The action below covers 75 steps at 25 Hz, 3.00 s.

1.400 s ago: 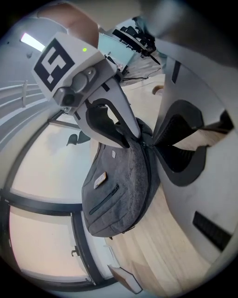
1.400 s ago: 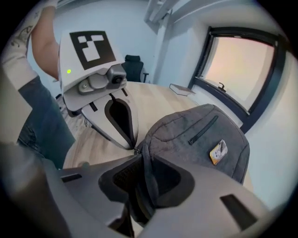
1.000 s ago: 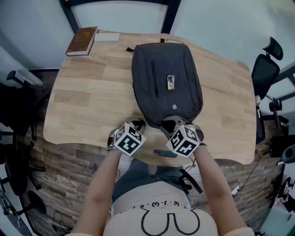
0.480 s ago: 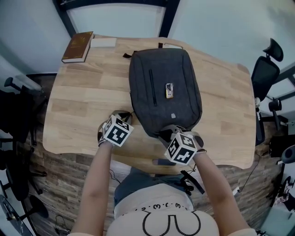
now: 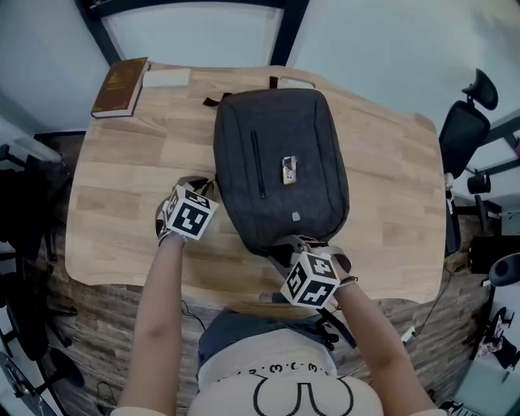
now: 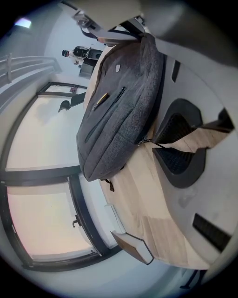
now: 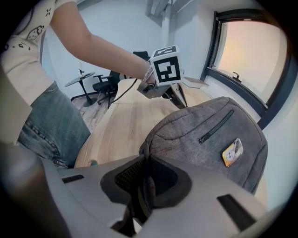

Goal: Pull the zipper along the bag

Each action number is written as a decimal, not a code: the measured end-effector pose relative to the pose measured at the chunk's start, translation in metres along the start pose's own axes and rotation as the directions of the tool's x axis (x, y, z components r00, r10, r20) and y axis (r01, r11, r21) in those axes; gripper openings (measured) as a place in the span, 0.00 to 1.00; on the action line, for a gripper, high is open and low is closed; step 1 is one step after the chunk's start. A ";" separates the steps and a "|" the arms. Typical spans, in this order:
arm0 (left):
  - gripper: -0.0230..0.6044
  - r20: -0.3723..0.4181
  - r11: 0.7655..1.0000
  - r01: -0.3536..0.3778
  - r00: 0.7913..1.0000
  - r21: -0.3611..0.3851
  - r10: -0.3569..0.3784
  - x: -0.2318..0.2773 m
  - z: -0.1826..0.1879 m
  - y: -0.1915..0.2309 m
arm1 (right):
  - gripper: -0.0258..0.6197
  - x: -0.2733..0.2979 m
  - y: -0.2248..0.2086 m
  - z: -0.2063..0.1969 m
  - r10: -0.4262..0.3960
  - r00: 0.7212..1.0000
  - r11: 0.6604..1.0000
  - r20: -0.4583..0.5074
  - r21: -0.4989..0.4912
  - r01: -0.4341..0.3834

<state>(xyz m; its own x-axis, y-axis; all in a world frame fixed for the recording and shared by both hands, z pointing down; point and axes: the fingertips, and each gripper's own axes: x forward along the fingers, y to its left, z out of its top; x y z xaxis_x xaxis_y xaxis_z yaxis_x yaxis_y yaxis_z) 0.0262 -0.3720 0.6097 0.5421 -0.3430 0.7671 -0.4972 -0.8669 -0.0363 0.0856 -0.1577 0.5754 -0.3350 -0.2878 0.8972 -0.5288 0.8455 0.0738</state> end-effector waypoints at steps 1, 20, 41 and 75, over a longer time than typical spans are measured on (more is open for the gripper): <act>0.08 0.000 1.000 -0.008 1.000 -0.003 0.008 0.002 0.001 0.003 | 0.18 0.001 -0.001 0.002 0.001 1.000 1.000 0.008 0.003 -0.001; 0.11 0.105 0.993 -0.109 0.988 -0.049 0.114 -0.040 0.000 0.041 | 0.22 0.031 -0.004 0.069 -0.090 0.989 0.992 0.118 0.101 0.078; 0.06 0.468 0.966 -0.048 0.868 -0.254 0.166 -0.174 -0.011 -0.039 | 0.12 -0.120 -0.048 0.032 -0.645 0.735 0.645 0.207 0.663 0.379; 0.06 0.761 0.944 -0.287 0.573 -0.161 0.304 -0.397 0.109 -0.128 | 0.12 -0.360 0.024 0.049 -0.893 0.262 0.449 0.365 0.736 0.506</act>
<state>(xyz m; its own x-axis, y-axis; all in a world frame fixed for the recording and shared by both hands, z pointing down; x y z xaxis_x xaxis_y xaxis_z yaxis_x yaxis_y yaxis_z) -0.0517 -0.1643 0.2405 0.6750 -0.7355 -0.0587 -0.7342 -0.6617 -0.1517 0.1551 -0.0563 0.2328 0.1003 -0.9949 0.0108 -0.9812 -0.0971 0.1665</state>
